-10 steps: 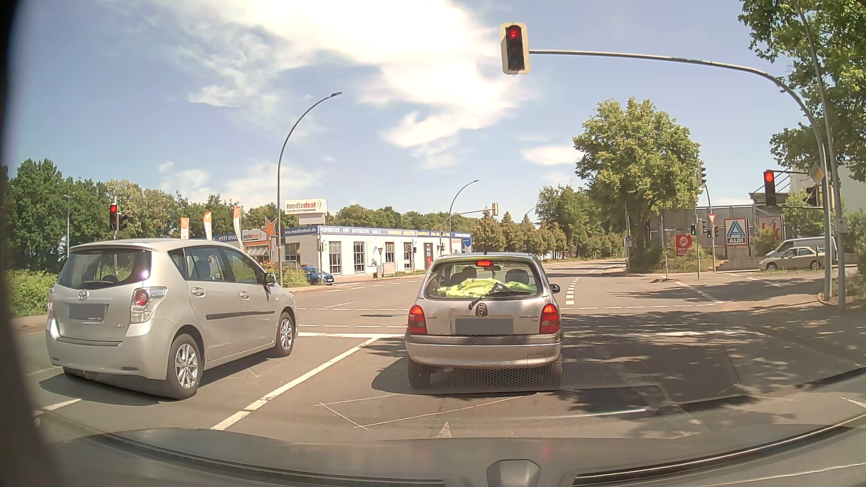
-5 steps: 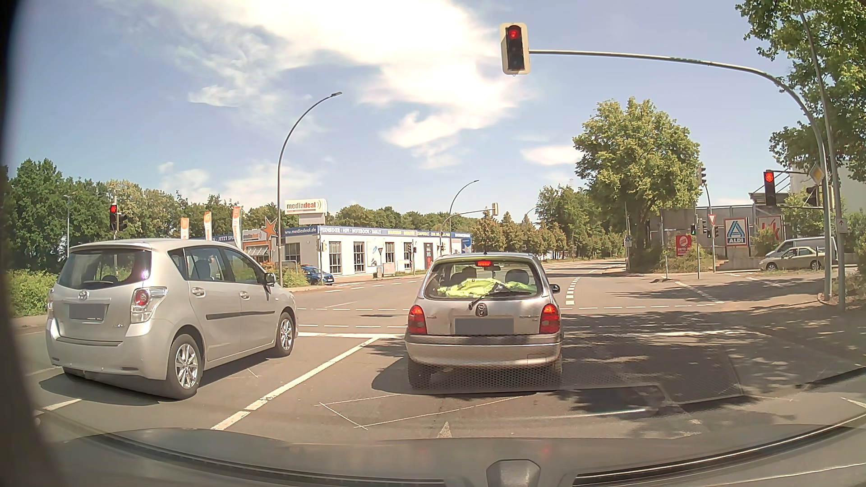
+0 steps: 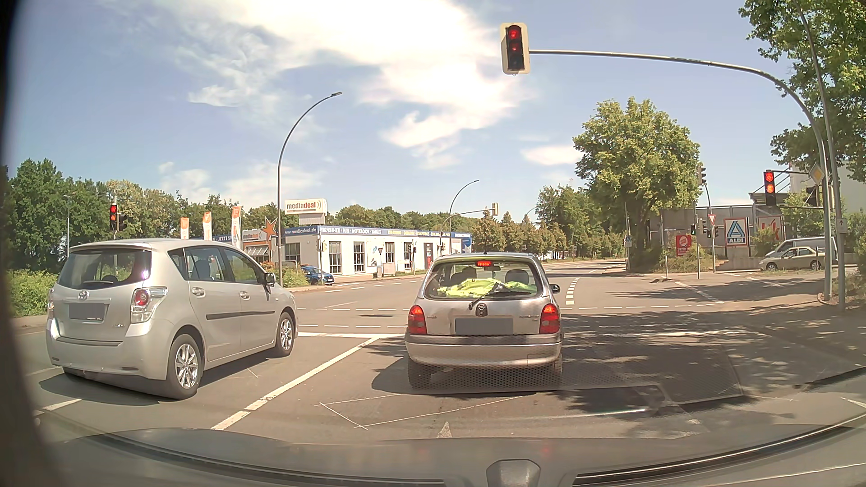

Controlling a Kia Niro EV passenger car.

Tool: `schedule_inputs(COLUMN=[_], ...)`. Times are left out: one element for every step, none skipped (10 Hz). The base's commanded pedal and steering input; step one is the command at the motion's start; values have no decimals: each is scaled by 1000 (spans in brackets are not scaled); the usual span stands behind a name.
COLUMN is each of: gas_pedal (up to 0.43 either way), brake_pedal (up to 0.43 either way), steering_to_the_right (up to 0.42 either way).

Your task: Follow the waypoints while adhering to traffic rules and regulations

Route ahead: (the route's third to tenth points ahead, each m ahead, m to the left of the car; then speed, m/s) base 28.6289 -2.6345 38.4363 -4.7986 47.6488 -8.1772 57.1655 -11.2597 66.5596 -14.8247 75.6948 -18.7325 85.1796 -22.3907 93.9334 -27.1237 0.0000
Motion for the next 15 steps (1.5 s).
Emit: schedule_inputs(gas_pedal=[0, 0, 0, 0, 0, 0, 0, 0, 0, 0, 0, 0, 0, 0, 0], brake_pedal=[189, 189, 189, 189, 189, 189, 189, 189, 159, 79, 12, 12, 6, 6, 6], steering_to_the_right=[28, 28, 28, 29, 29, 29, 29, 28, 29, 29, 29, 29, 28, 28, 28])
